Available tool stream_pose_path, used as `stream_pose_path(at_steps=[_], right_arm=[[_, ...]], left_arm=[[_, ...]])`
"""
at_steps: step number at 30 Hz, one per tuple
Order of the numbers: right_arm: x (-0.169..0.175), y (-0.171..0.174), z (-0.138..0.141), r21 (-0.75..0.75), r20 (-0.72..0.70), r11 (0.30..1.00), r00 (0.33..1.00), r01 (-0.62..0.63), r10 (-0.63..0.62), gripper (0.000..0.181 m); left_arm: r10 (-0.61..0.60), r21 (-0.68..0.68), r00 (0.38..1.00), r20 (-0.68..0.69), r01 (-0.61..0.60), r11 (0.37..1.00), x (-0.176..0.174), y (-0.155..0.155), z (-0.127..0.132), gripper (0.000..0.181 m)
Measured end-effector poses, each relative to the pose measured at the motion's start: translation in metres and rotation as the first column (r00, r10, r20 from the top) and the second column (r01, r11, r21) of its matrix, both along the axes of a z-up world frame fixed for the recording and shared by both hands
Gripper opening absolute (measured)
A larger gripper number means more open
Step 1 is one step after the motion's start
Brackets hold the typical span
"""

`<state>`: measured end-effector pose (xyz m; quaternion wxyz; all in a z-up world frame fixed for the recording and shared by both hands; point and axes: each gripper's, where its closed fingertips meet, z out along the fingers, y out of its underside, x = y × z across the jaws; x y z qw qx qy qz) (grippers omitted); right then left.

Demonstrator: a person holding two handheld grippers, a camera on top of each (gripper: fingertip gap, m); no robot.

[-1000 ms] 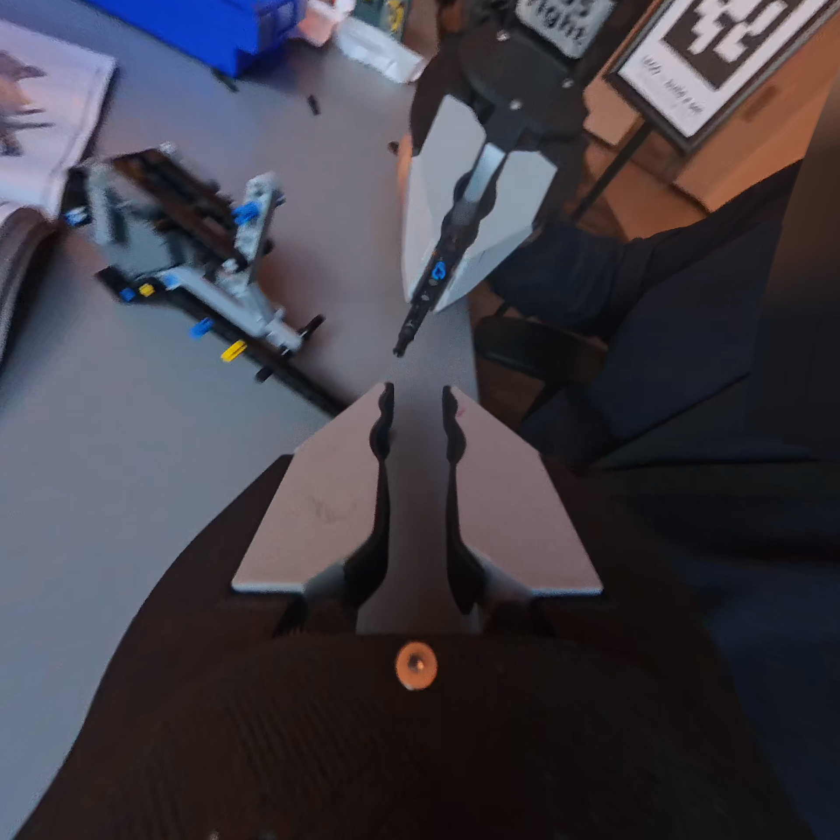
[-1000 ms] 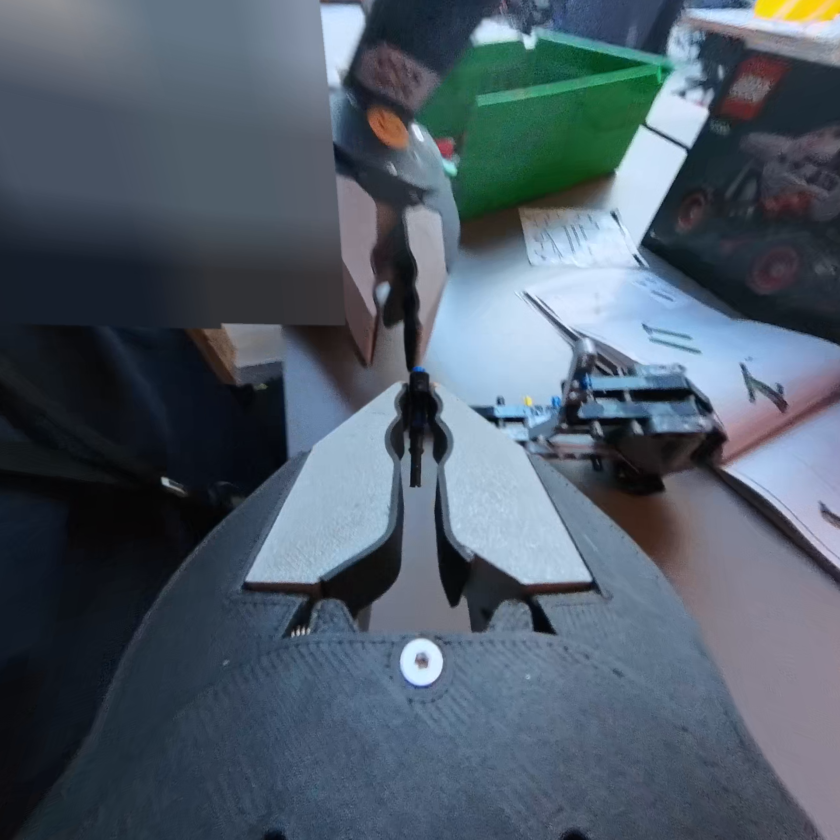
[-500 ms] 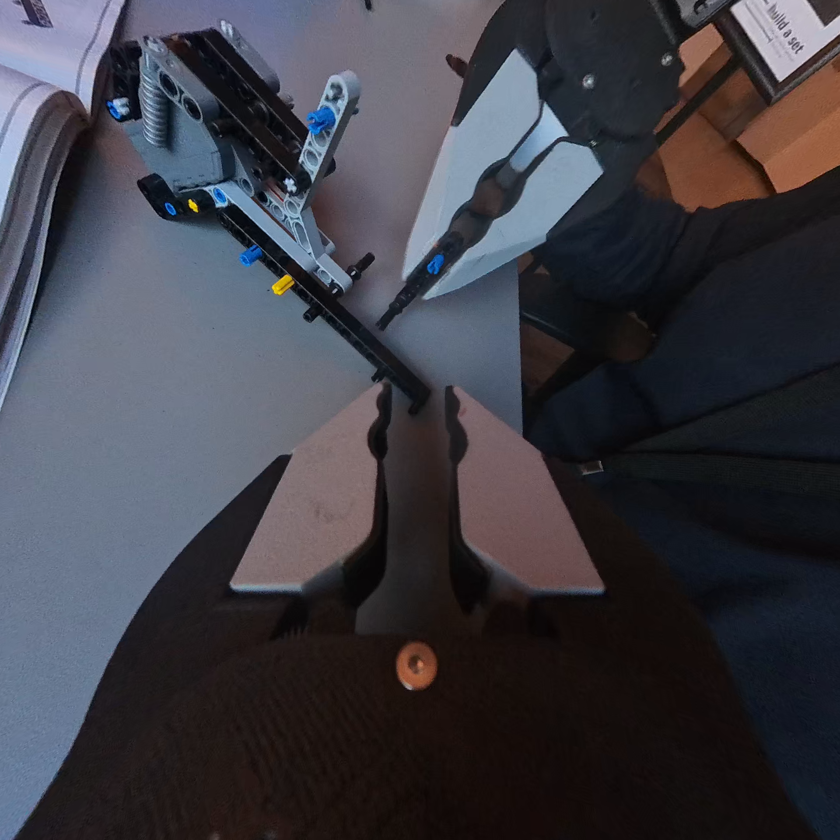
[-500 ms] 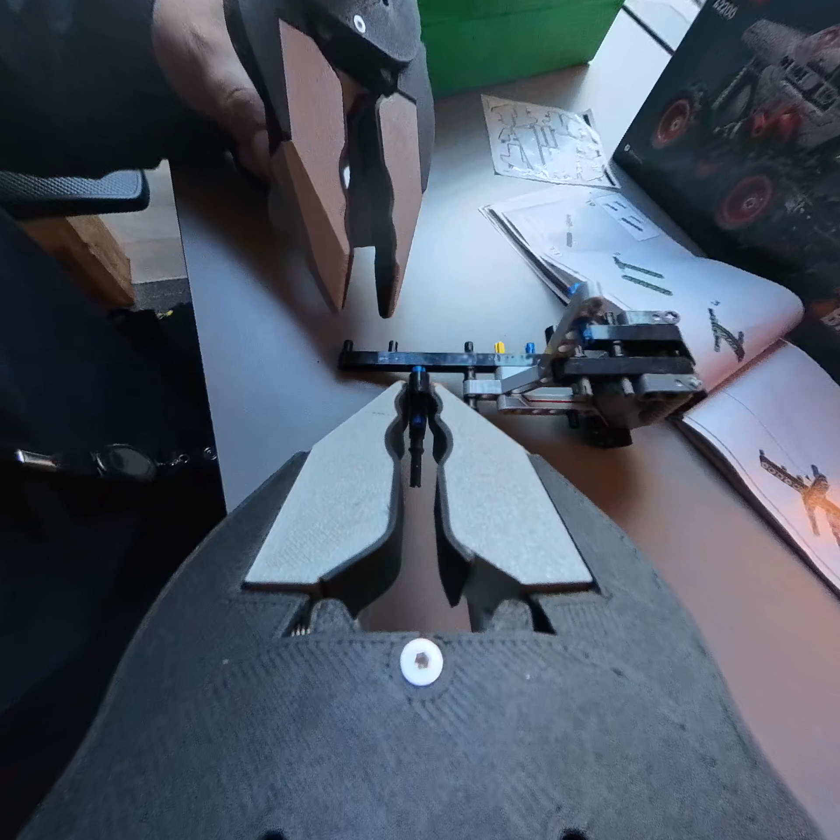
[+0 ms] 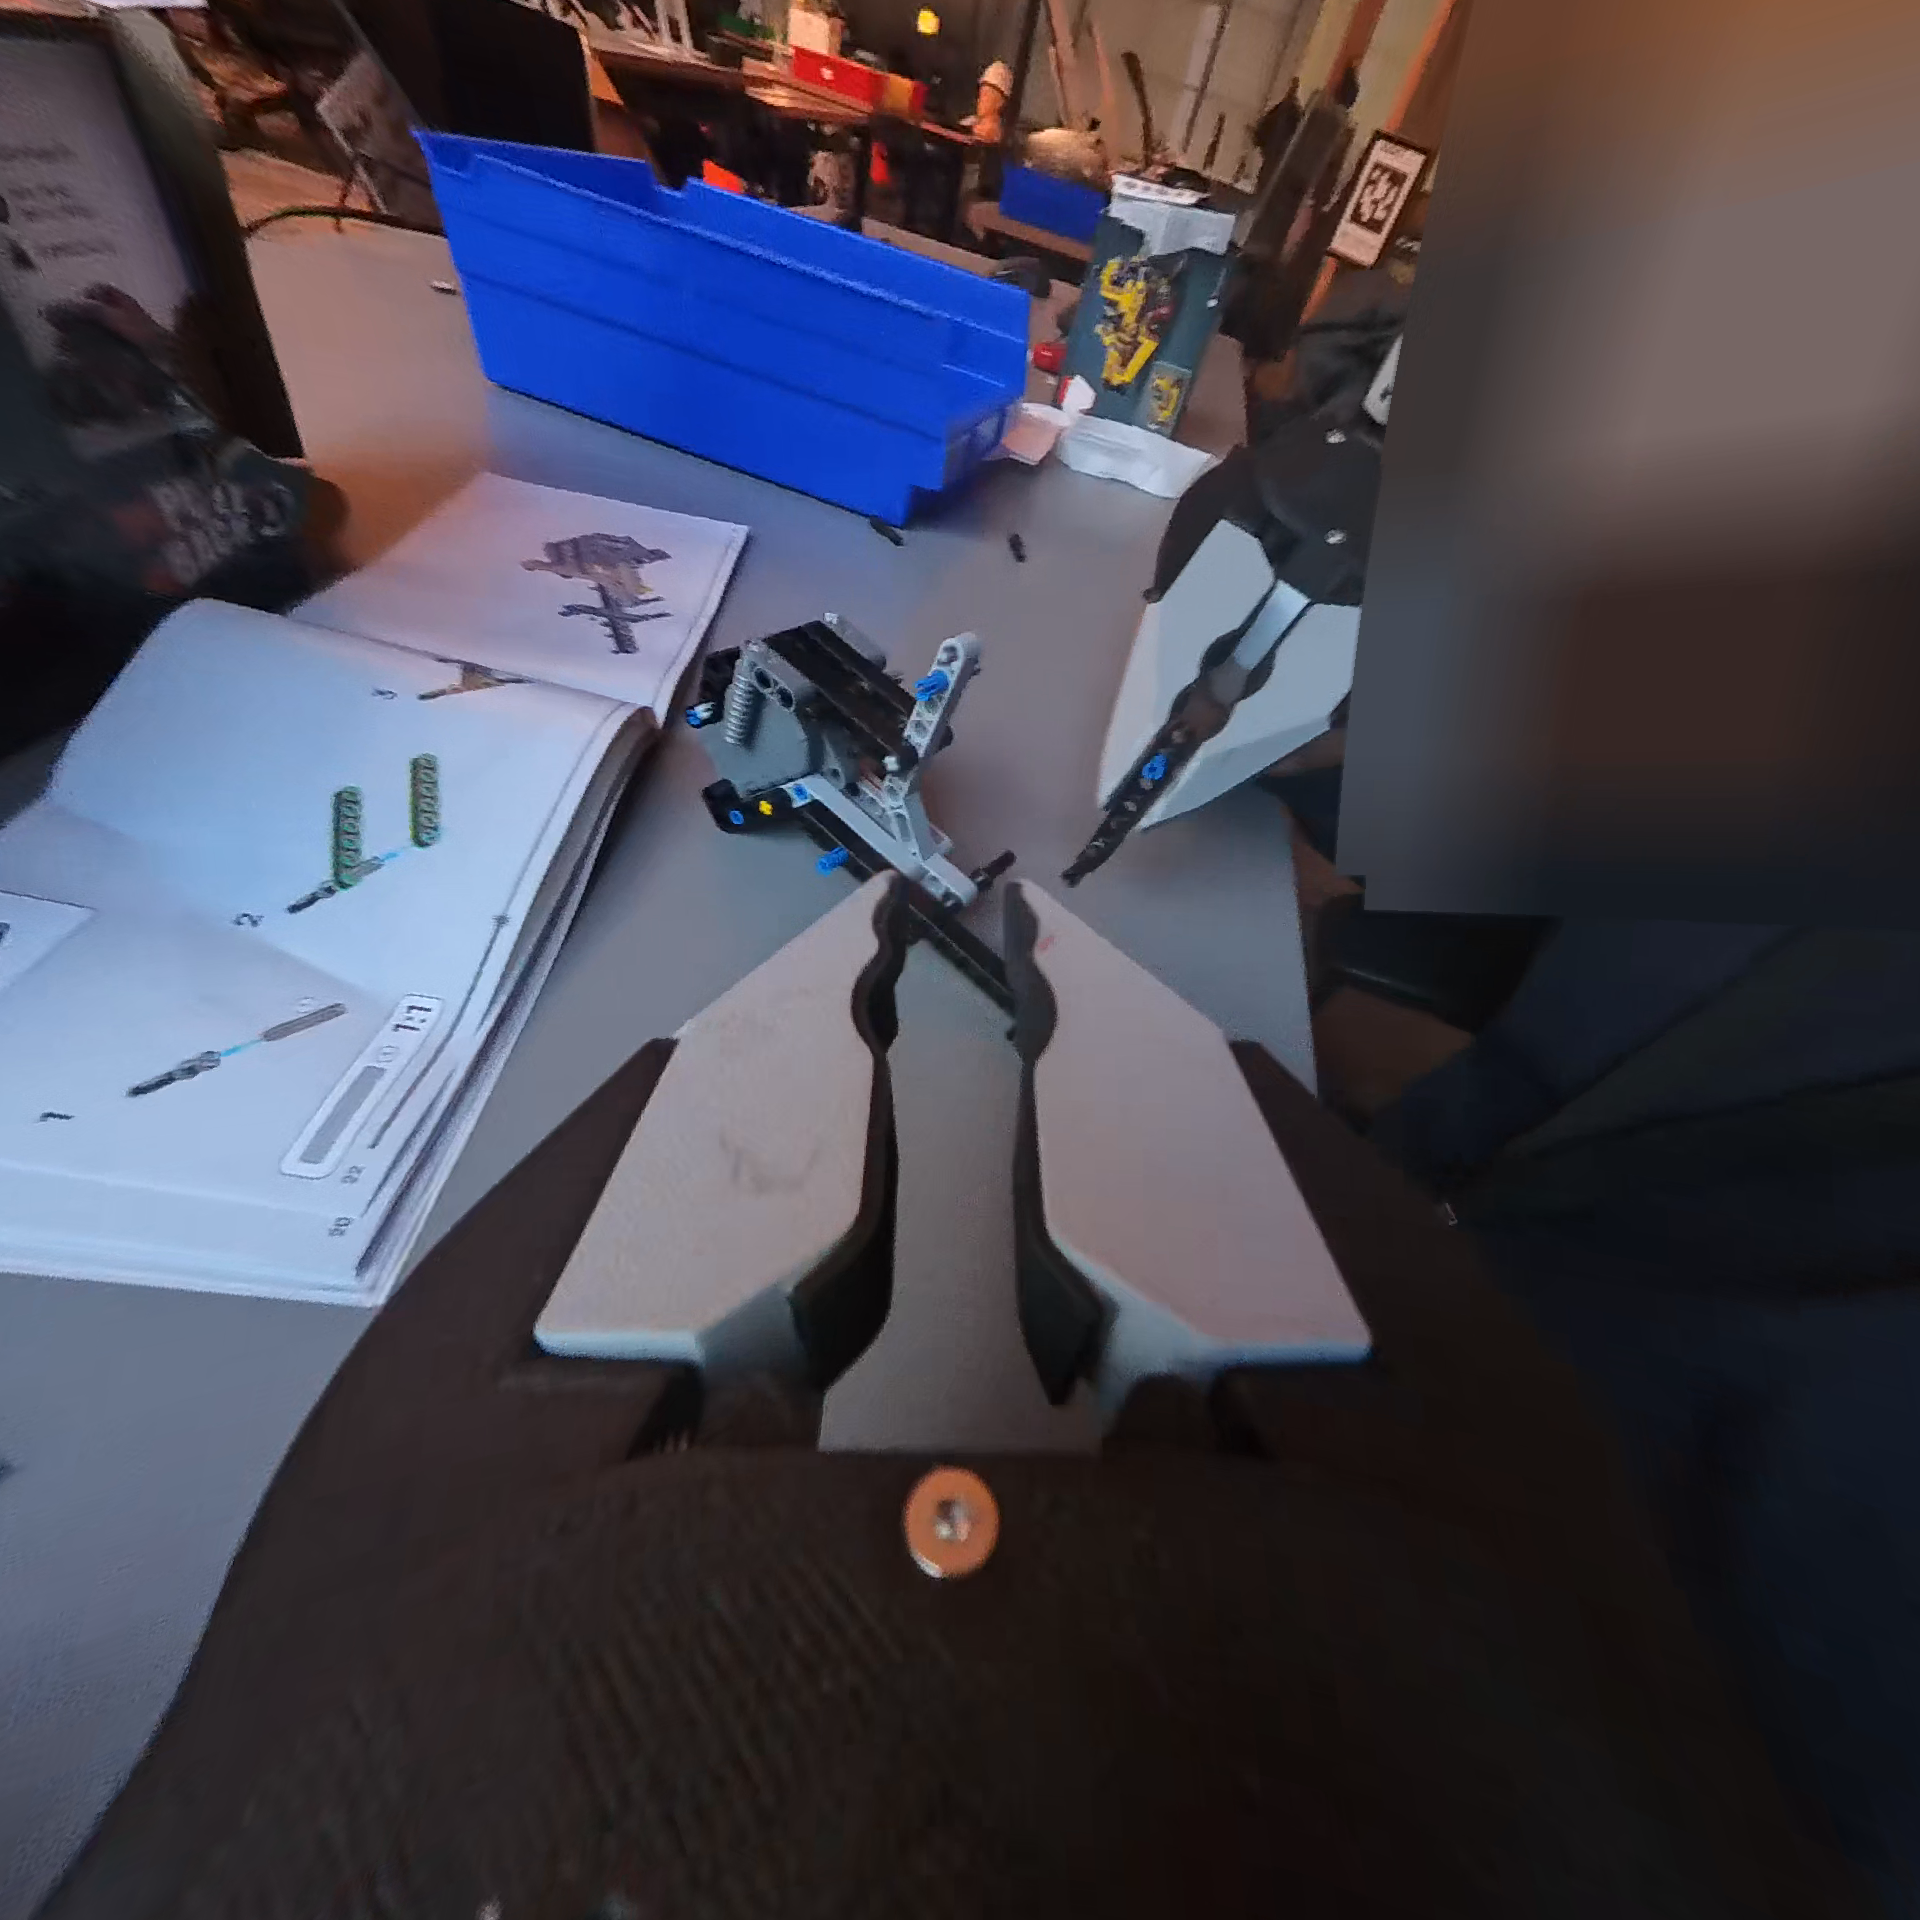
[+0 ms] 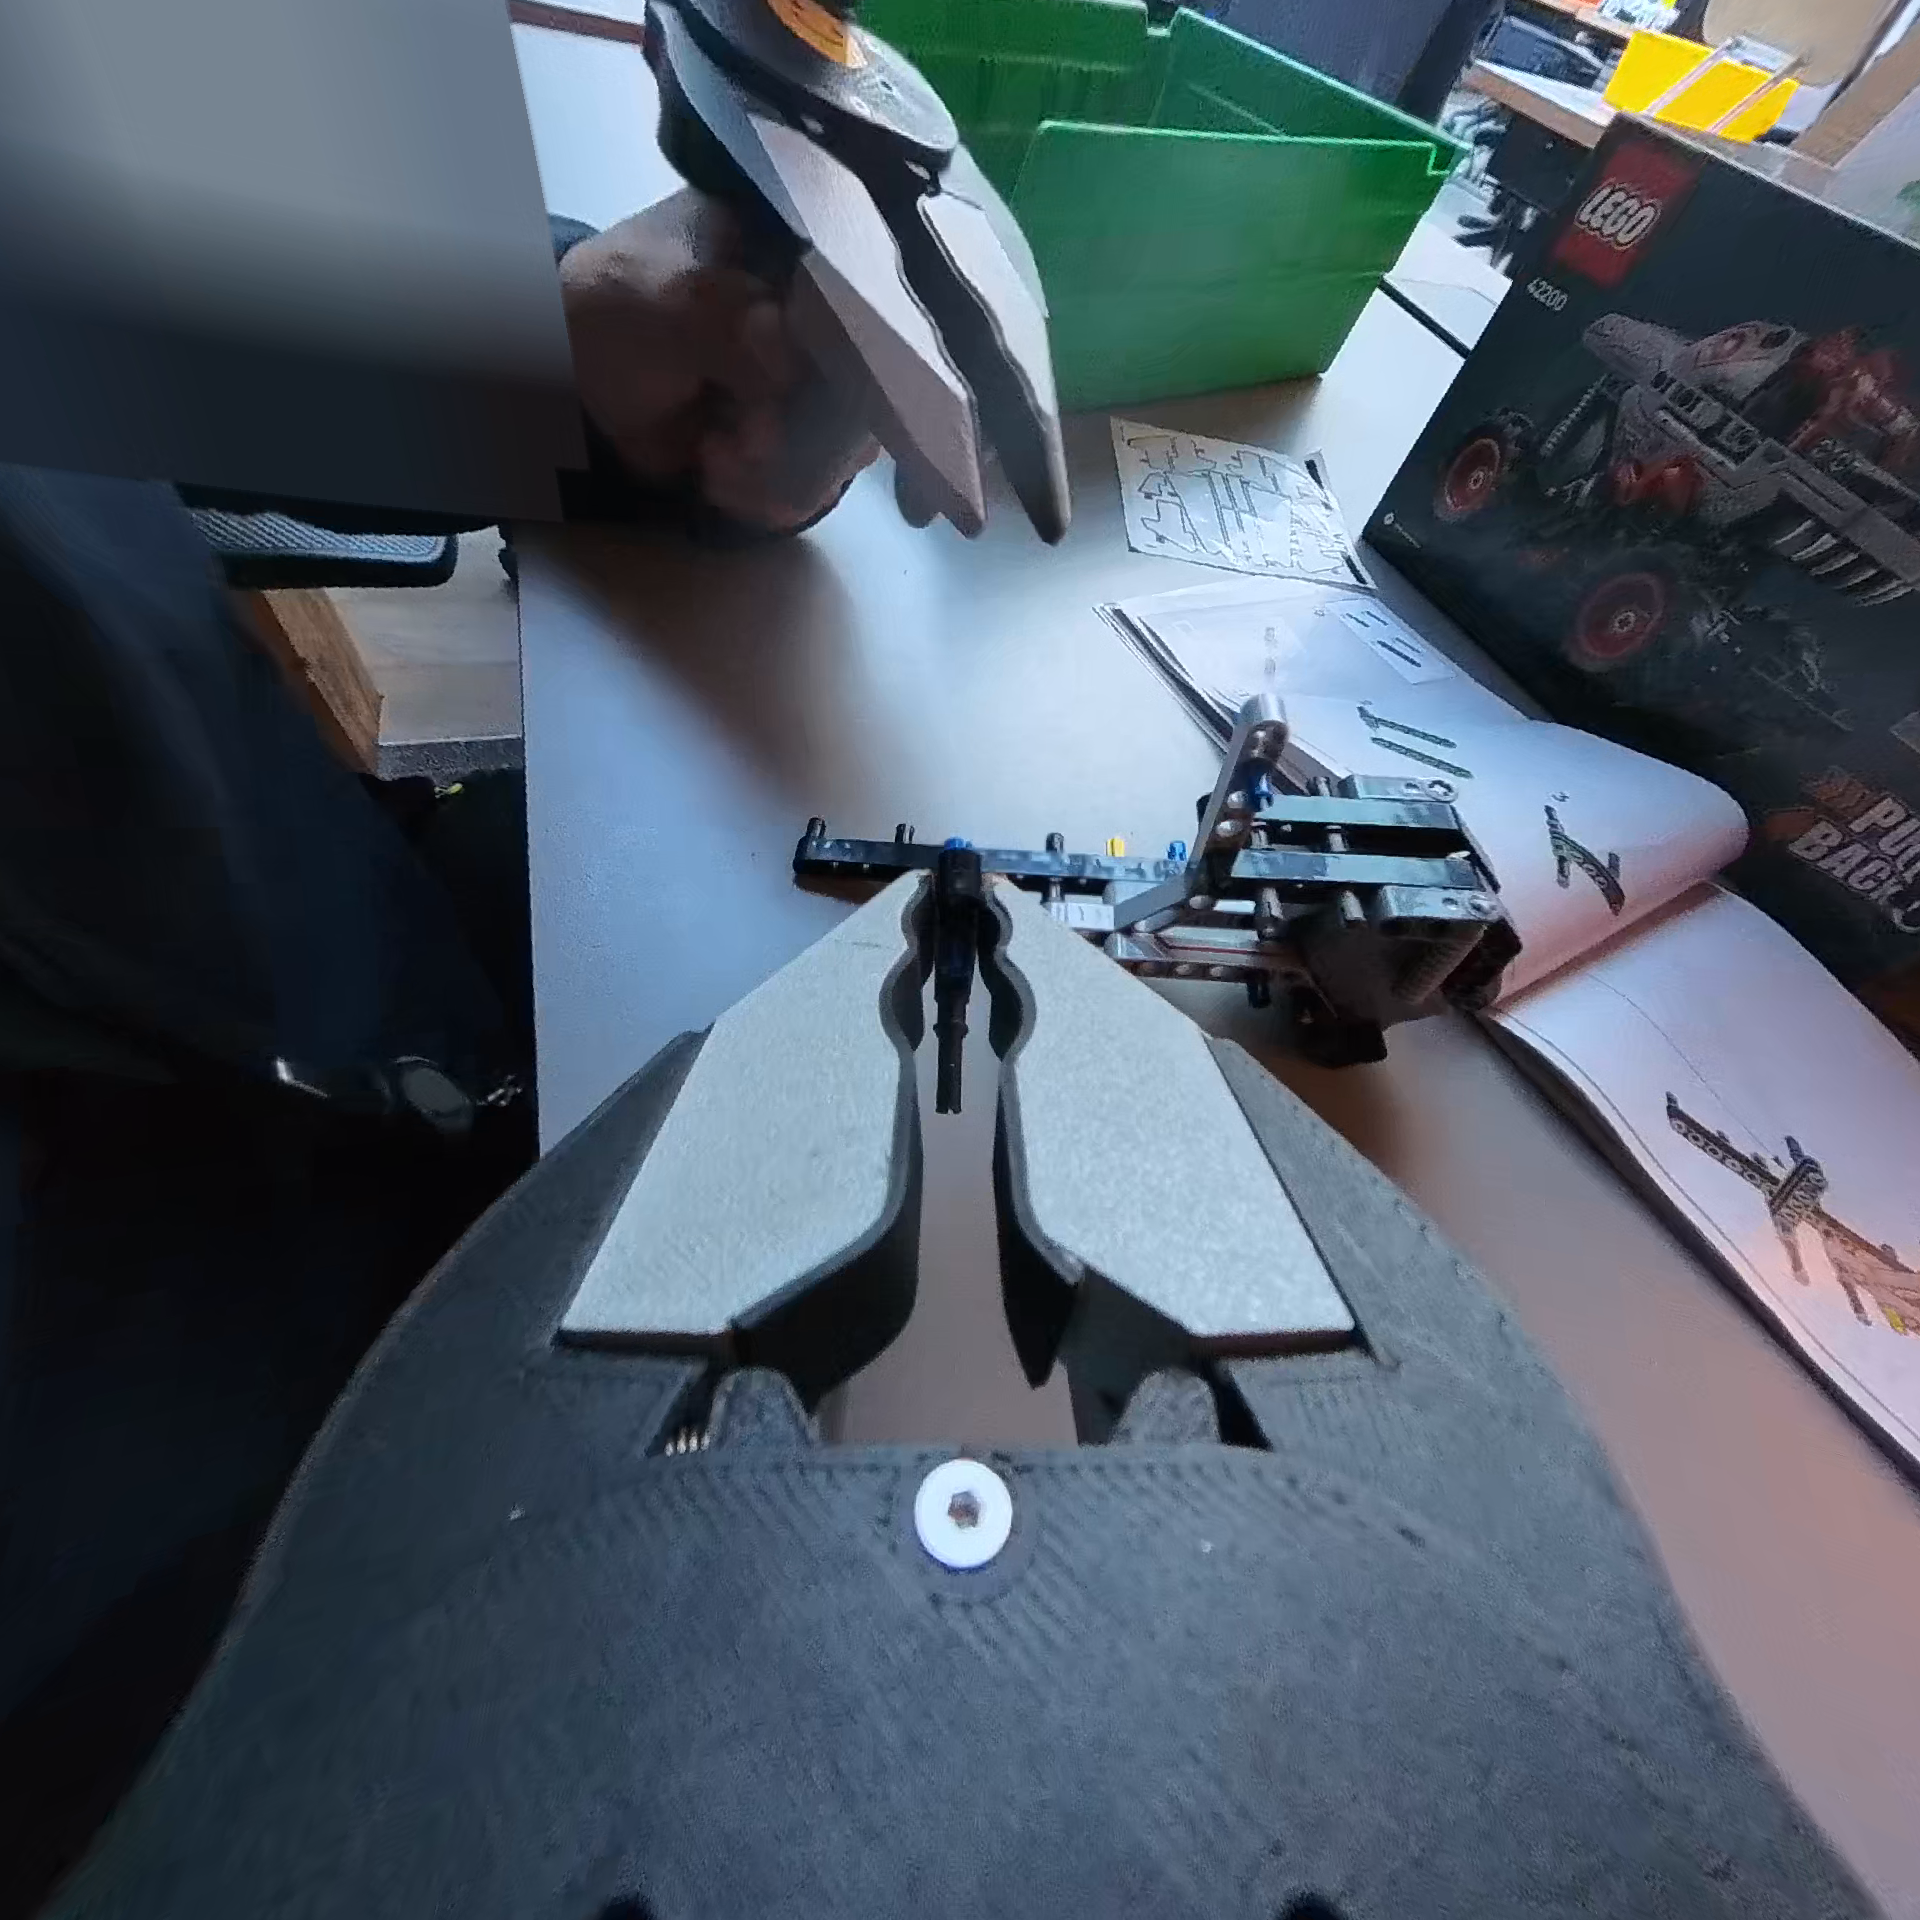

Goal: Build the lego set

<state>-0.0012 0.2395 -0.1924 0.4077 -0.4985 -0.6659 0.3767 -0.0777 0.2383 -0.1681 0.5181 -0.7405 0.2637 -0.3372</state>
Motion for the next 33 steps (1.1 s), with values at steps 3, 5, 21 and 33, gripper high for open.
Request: stream_pose_path(at_steps=[3, 5, 21, 33], right_arm=[[0.001, 0.002, 0.005, -0.014, -0.032, 1.0, 0.999, 0.006, -0.007, 0.005], [0.002, 0.003, 0.007, -0.037, -0.04, 0.999, 0.999, -0.001, -0.001, 0.005], [0.002, 0.006, 0.006, -0.073, -0.03, 0.997, 1.0, 0.006, -0.008, 0.005], [-0.002, 0.005, -0.006, -0.068, 0.051, 0.998, 0.999, 0.008, -0.005, 0.005]], left_arm=[[0.019, 0.014, 0.999, -0.044, -0.018, 1.0, -0.001, 0.004, -0.003, 0.017], [0.027, 0.016, 0.997, -0.067, -0.026, 1.0, -0.002, 0.007, -0.005, 0.017], [0.028, -0.013, 0.997, -0.07, -0.029, 0.999, -0.003, 0.01, -0.008, 0.02], [-0.037, -0.063, 0.978, -0.204, 0.024, 0.998, 0.012, 0.006, -0.029, 0.021]])
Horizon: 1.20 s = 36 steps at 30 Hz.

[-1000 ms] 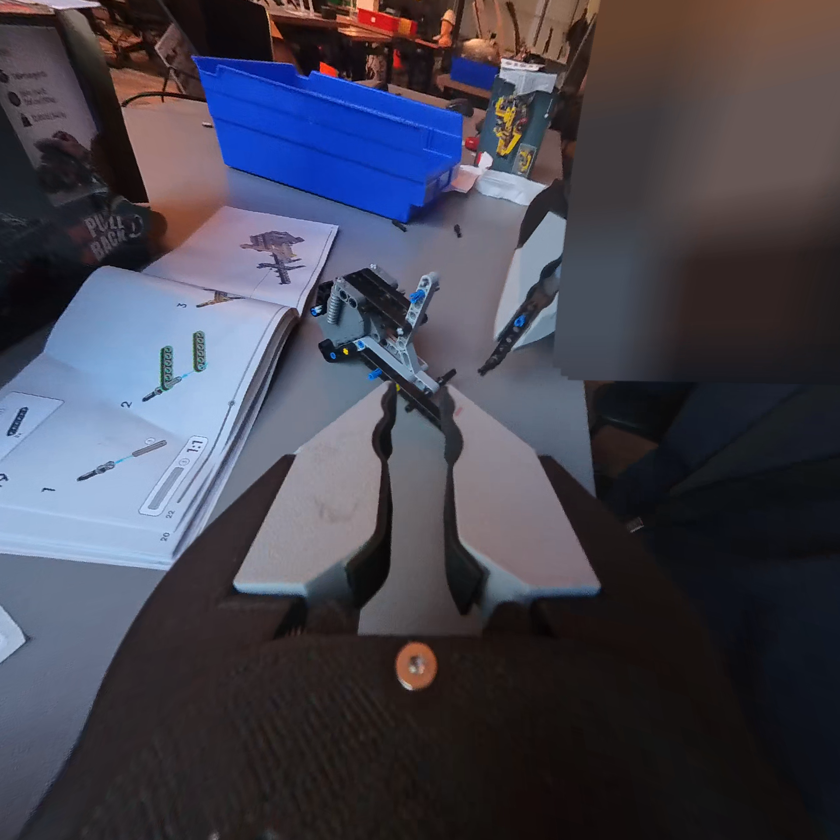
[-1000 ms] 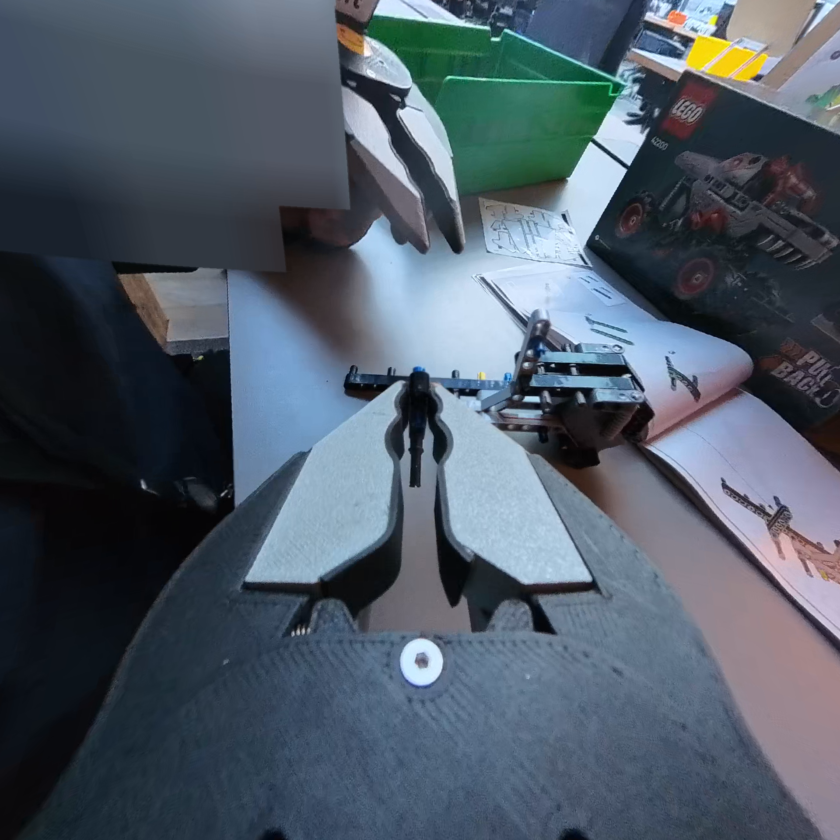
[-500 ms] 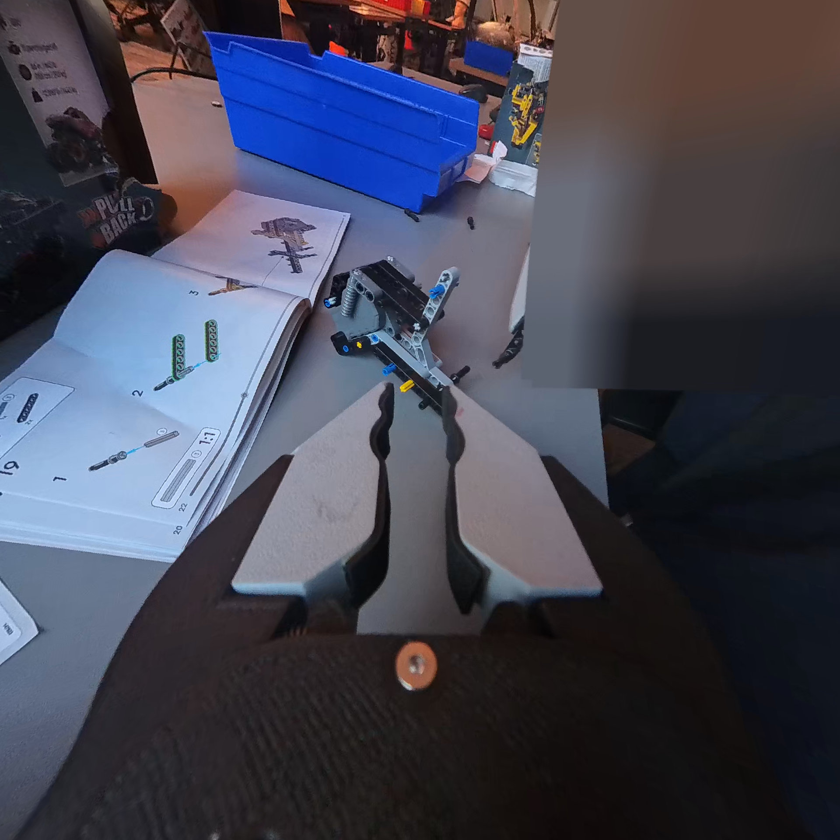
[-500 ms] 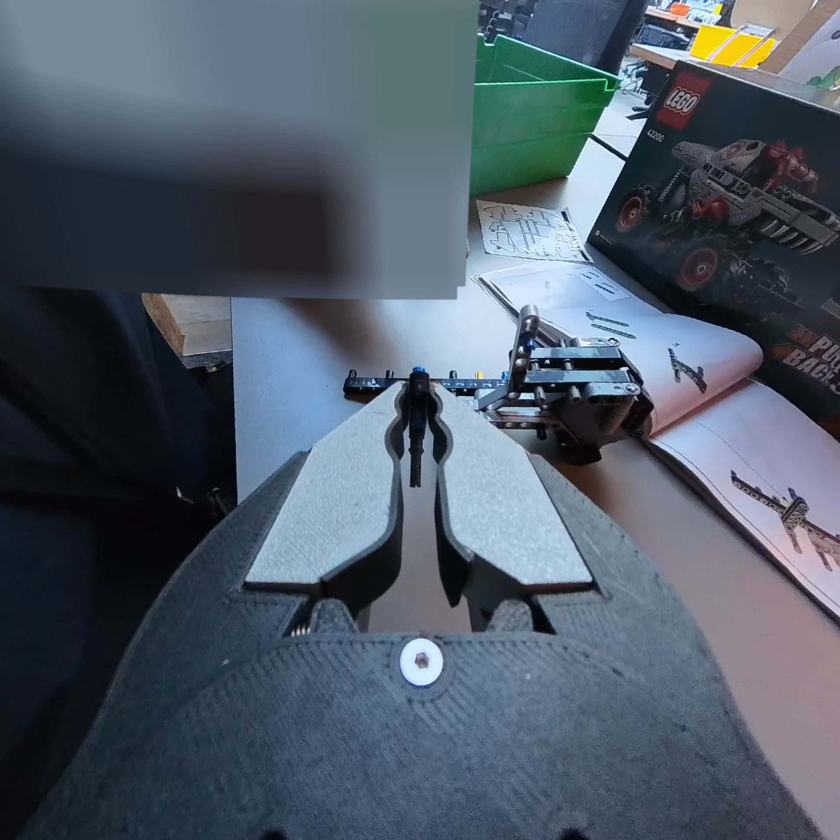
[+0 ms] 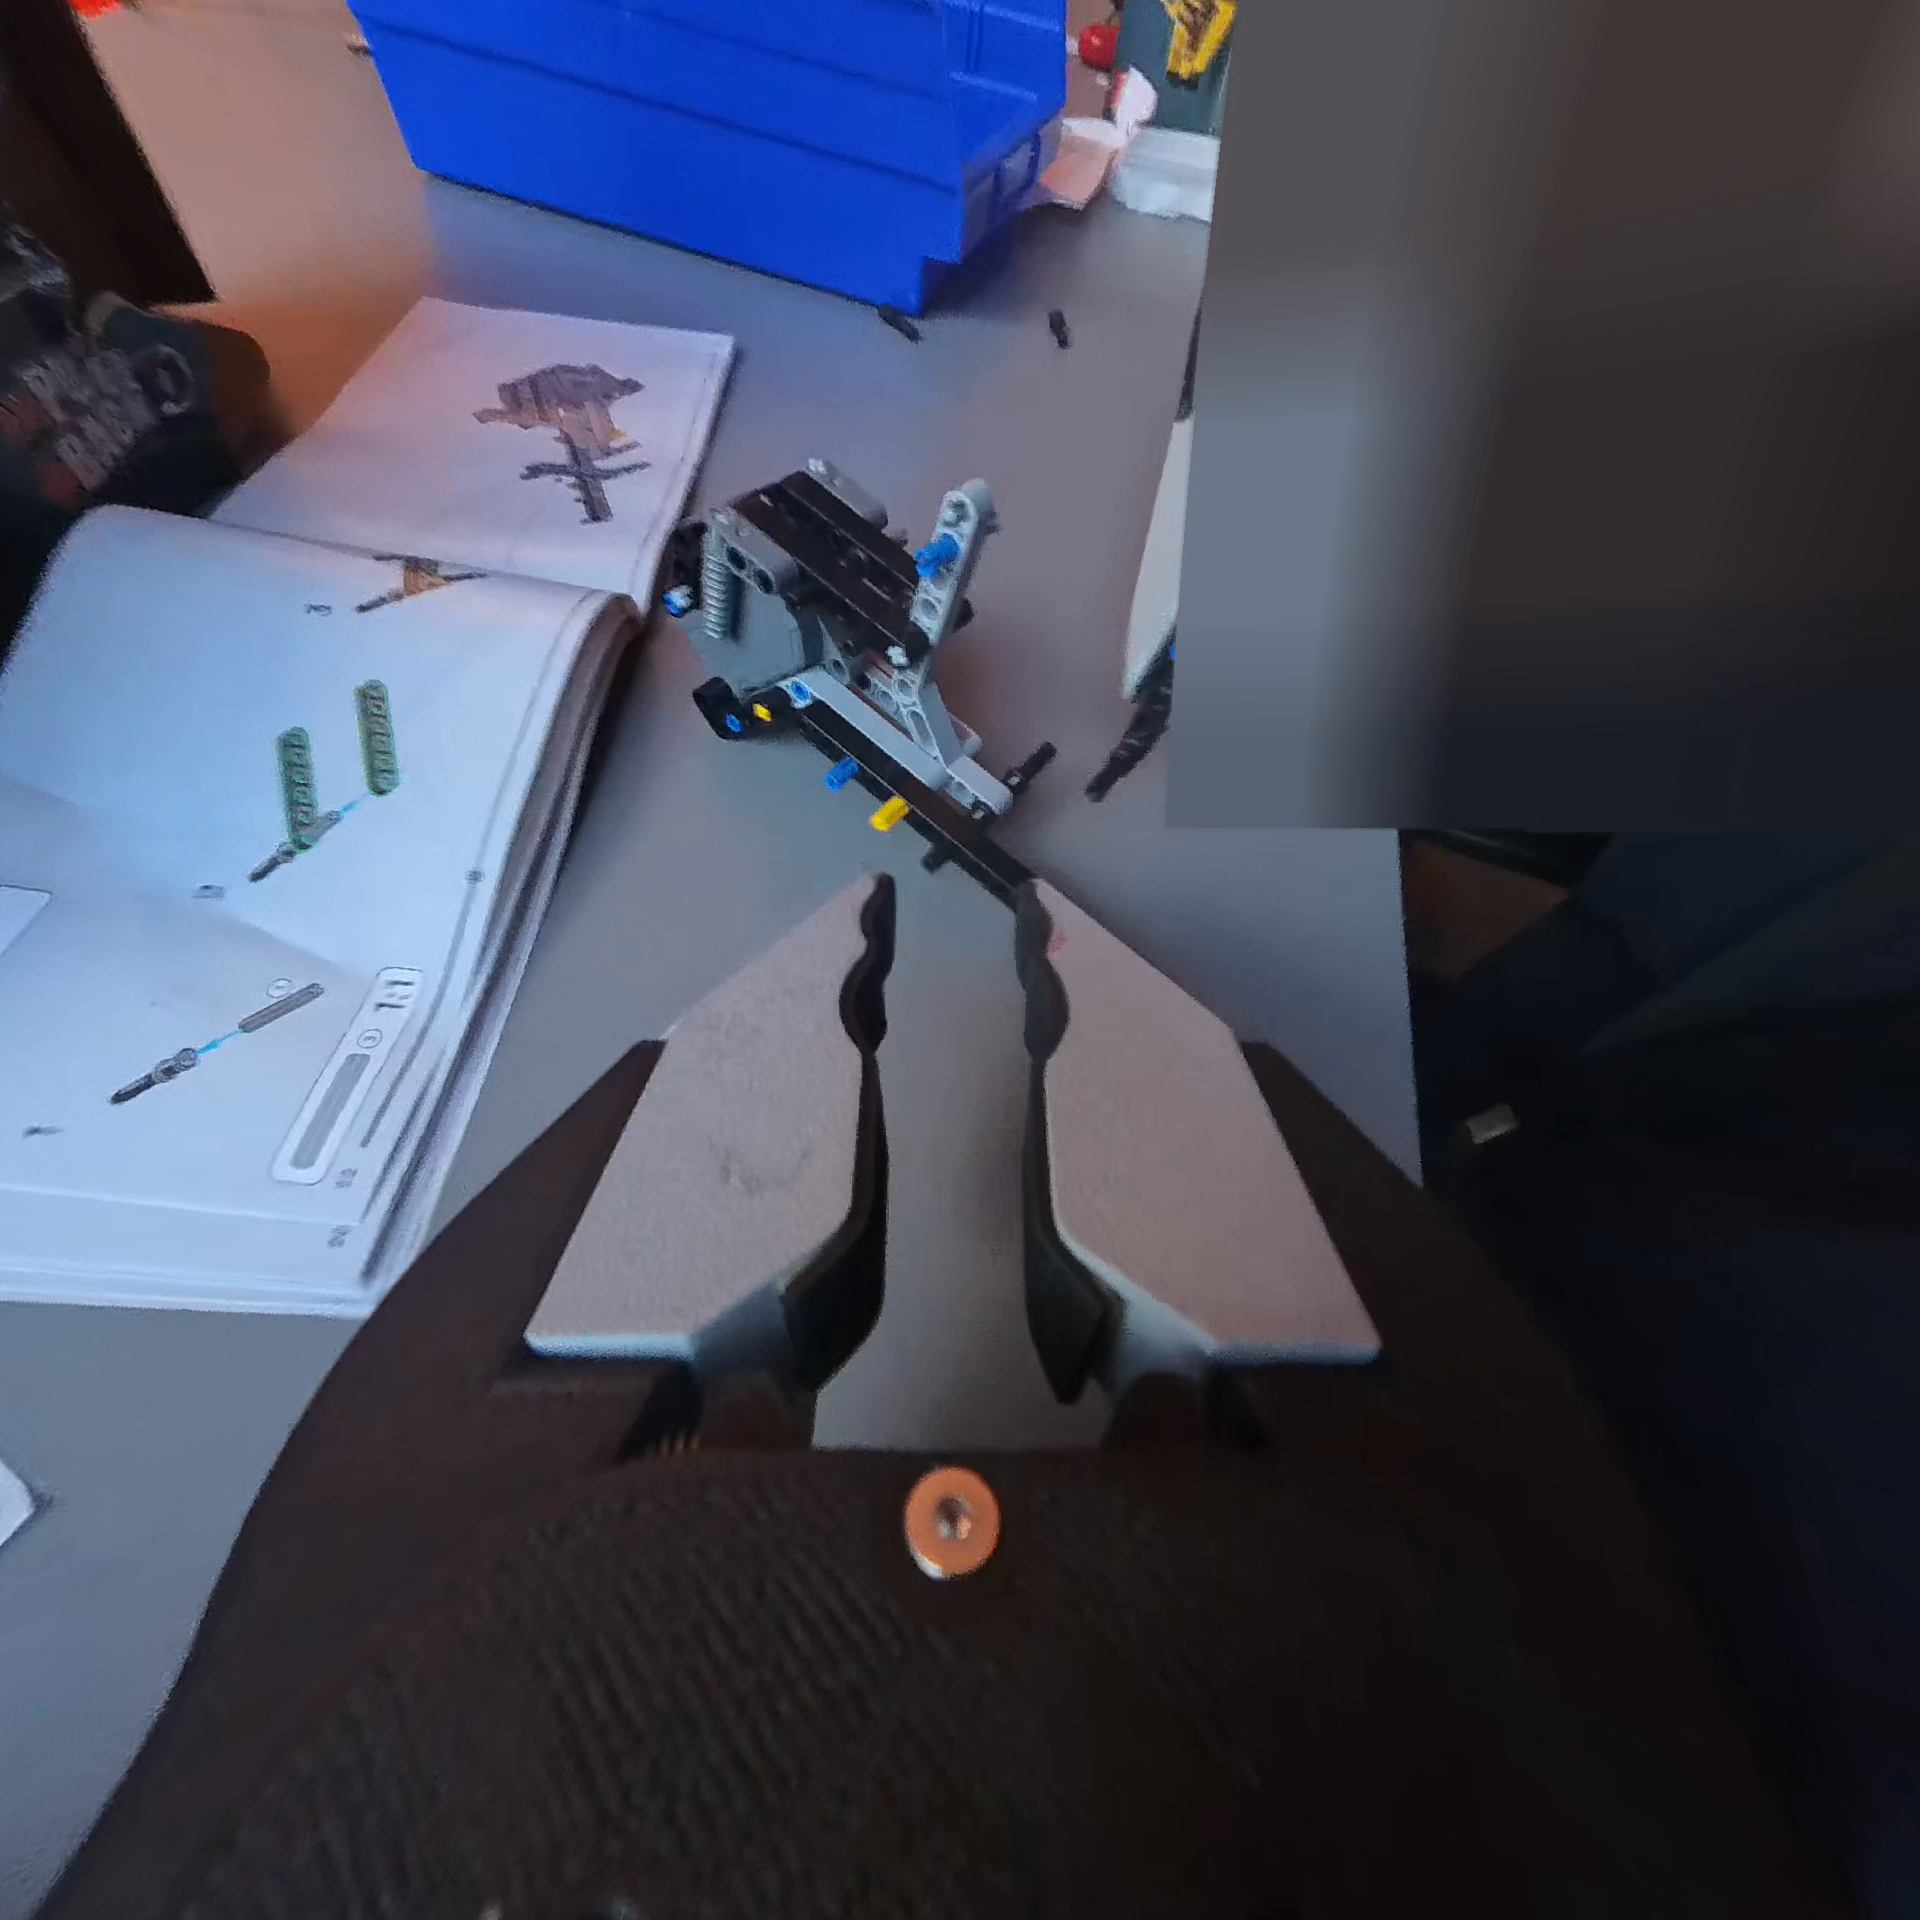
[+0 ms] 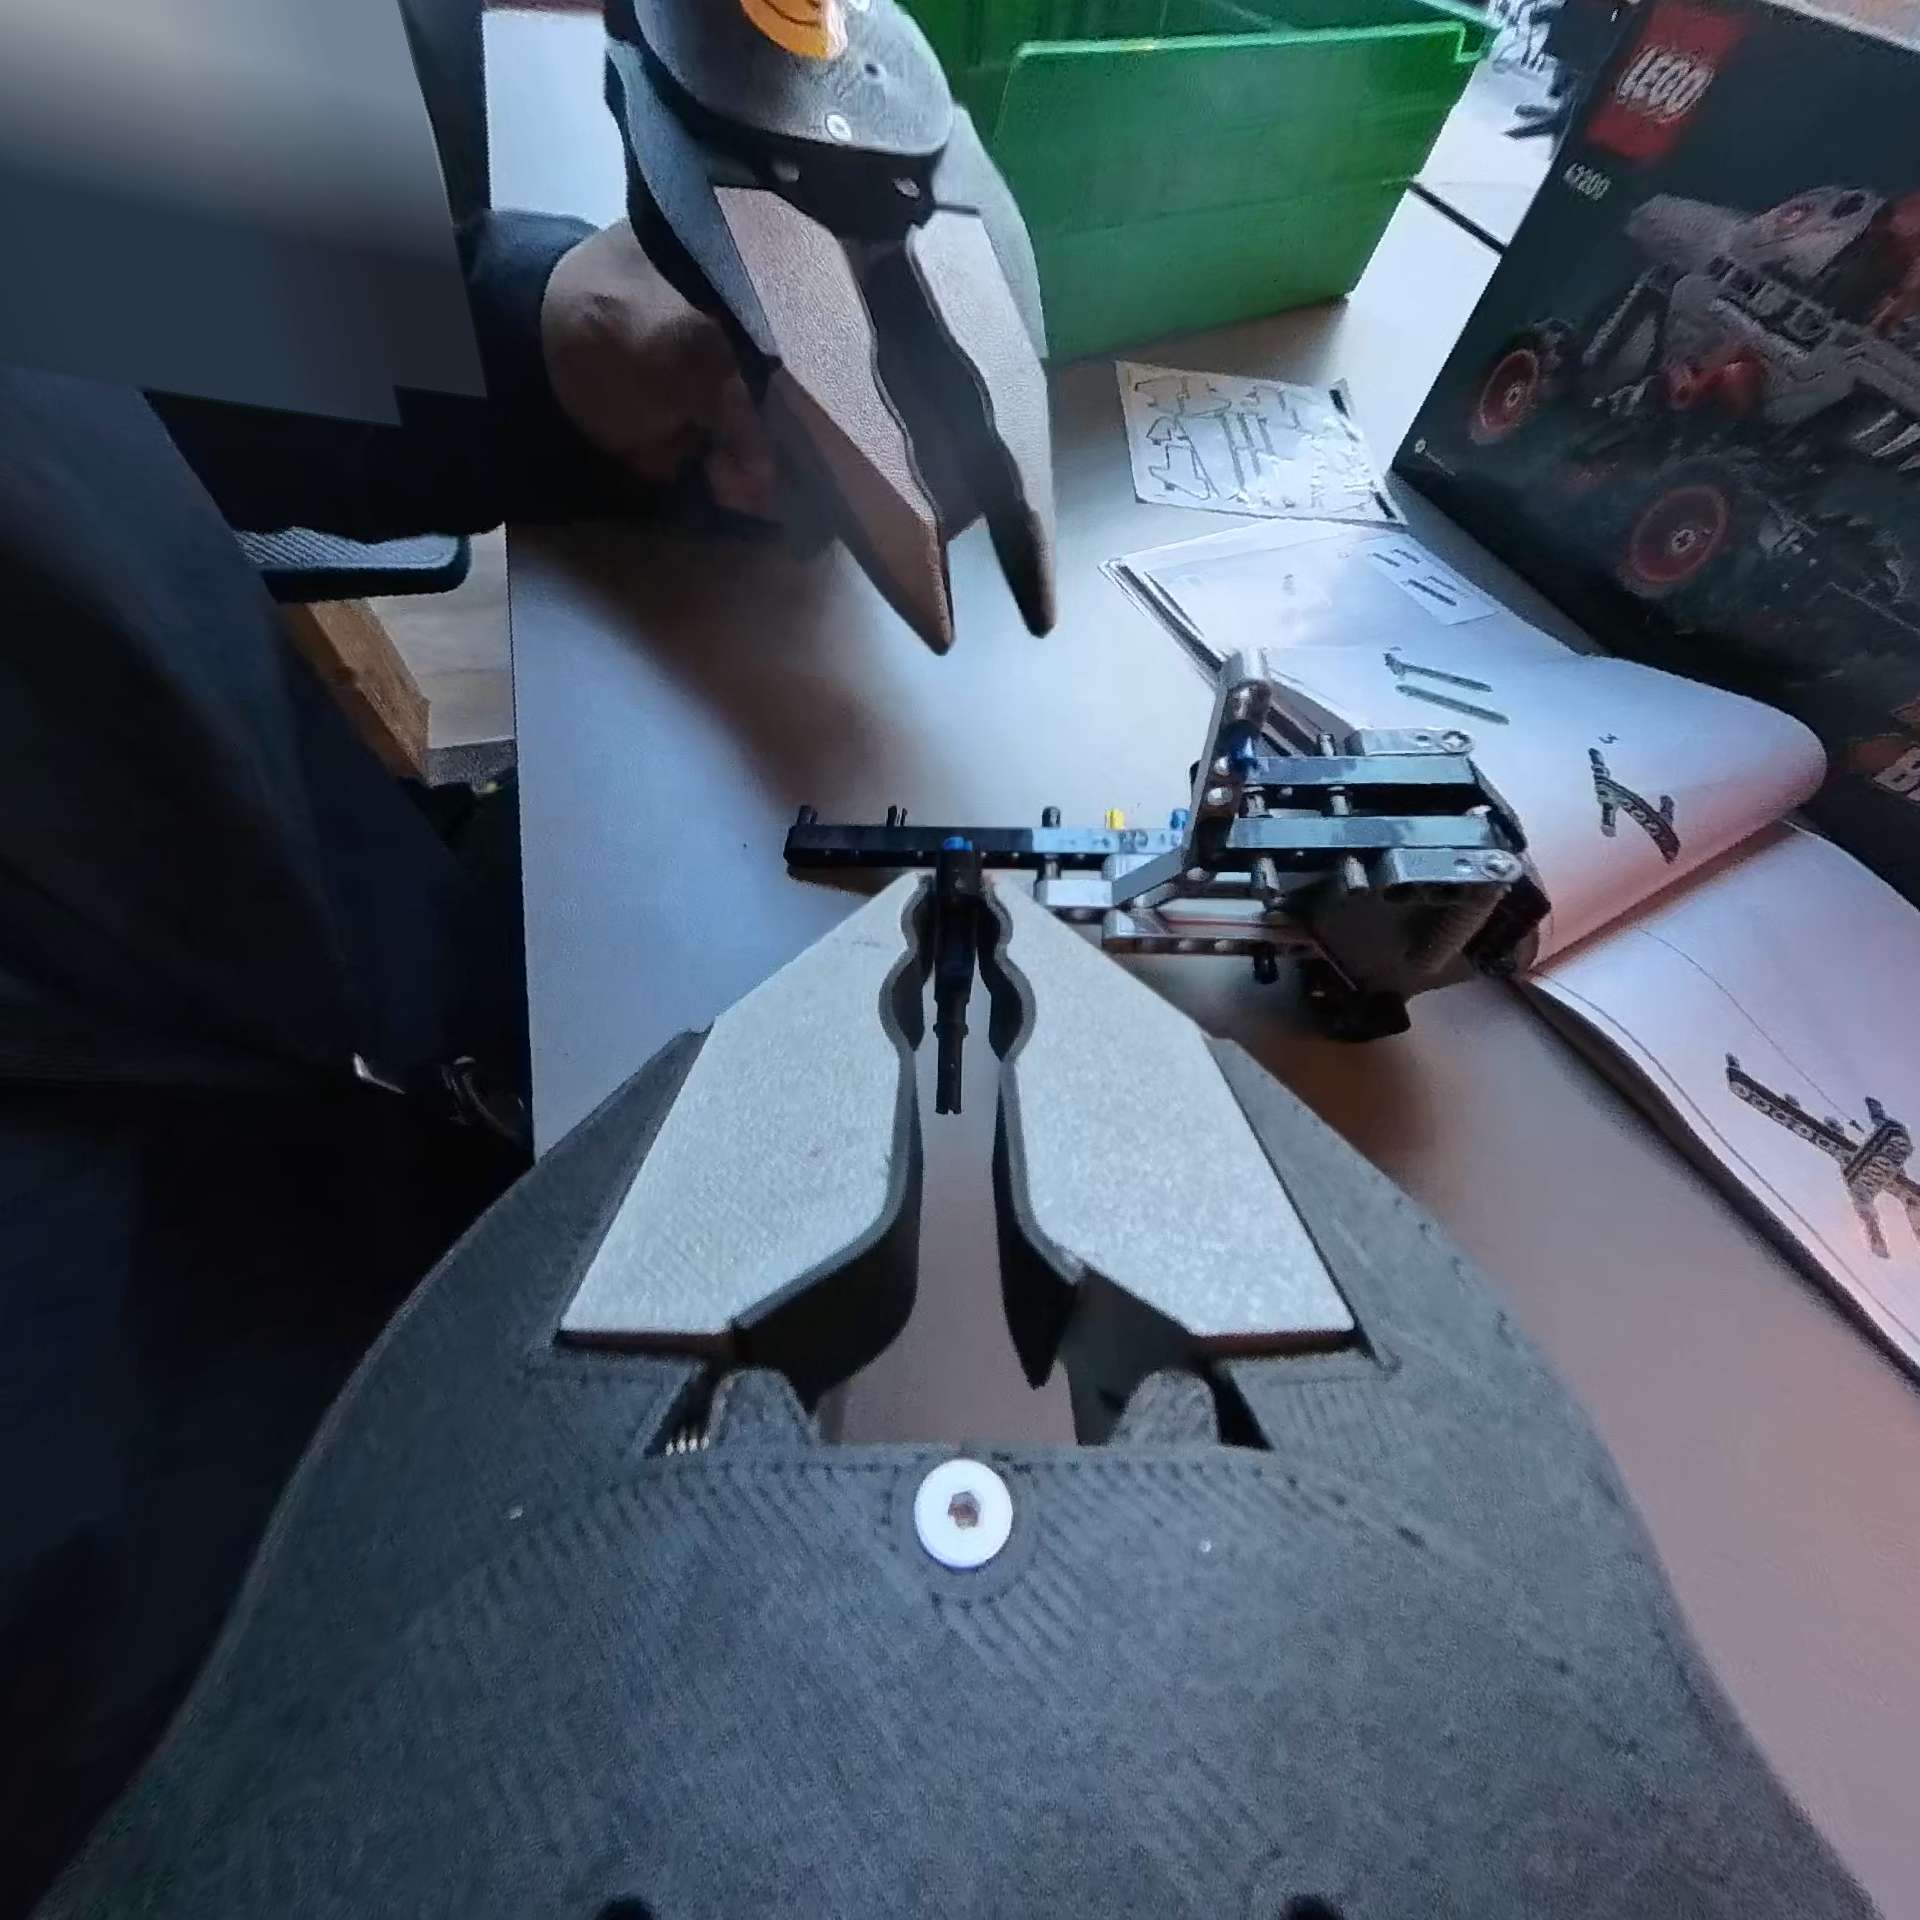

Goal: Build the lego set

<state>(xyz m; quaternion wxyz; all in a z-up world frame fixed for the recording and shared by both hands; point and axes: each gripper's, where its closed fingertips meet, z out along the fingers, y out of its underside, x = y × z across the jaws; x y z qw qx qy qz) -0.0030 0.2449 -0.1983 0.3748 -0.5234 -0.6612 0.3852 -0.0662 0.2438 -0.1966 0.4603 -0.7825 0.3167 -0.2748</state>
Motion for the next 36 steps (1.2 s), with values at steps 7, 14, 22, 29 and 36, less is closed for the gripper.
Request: stream_pose_path(at_steps=[7, 14, 22, 29, 36], right_arm=[[-0.008, 0.004, -0.015, 0.042, 0.097, 0.999, 0.995, 0.022, -0.026, 0.005], [-0.012, 0.0, -0.023, 0.098, 0.137, 0.995, 0.99, 0.009, -0.023, 0.005], [-0.017, -0.002, -0.021, 0.084, 0.124, 0.996, 0.992, 0.002, -0.013, 0.005], [-0.019, -0.002, -0.019, 0.074, 0.118, 0.997, 0.993, -0.001, -0.008, 0.005], [-0.022, -0.005, -0.019, 0.083, 0.114, 0.997, 0.993, -0.007, -0.003, 0.005]], left_arm=[[-0.159, -0.19, 0.986, -0.046, 0.147, 0.971, 0.017, -0.013, -0.025, 0.01], [-0.172, -0.359, 0.985, -0.013, 0.156, 0.92, 0.023, -0.013, -0.039, 0.021], [-0.196, -0.422, 0.977, 0.086, 0.214, 0.881, 0.029, -0.012, -0.034, 0.025], [-0.222, -0.45, 0.973, 0.057, 0.224, 0.864, 0.038, -0.012, -0.04, 0.021], [-0.207, -0.451, 0.977, 0.059, 0.211, 0.867, 0.036, -0.011, -0.04, 0.02]])
